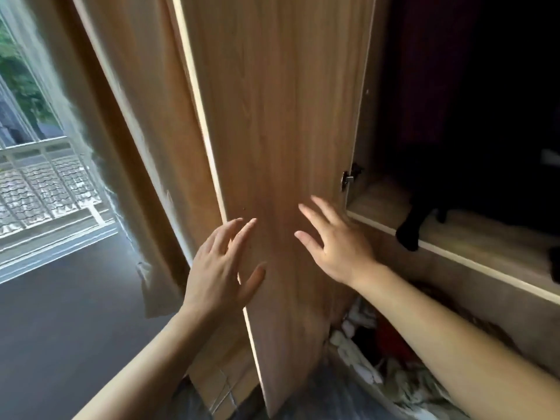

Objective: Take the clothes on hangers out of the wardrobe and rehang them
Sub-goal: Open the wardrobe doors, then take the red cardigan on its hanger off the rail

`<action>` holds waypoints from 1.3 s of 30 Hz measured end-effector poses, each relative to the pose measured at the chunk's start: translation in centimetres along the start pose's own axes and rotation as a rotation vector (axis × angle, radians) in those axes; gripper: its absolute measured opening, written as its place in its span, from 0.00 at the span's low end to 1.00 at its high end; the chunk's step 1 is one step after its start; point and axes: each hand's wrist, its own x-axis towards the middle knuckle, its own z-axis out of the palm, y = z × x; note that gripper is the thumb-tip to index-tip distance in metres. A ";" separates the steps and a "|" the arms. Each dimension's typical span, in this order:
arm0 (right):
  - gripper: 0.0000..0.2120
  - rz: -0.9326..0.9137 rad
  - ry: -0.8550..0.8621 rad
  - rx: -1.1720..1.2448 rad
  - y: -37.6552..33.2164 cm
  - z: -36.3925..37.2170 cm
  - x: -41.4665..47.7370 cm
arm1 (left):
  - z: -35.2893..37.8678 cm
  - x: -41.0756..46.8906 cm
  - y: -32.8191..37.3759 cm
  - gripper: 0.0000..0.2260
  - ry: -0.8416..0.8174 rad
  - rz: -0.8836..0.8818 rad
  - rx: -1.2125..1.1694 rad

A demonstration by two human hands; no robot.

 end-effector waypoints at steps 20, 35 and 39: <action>0.28 0.376 0.341 -0.389 11.7 -16.3 -12.8 | 6.1 12.5 21.5 0.29 -0.217 0.540 -0.296; 0.23 0.274 0.711 -0.720 22.4 -43.5 -5.0 | 1.8 36.6 46.1 0.28 0.372 0.782 -0.402; 0.22 0.228 0.780 -0.823 23.5 -49.8 -3.6 | -0.9 42.5 50.8 0.26 0.530 0.836 -0.487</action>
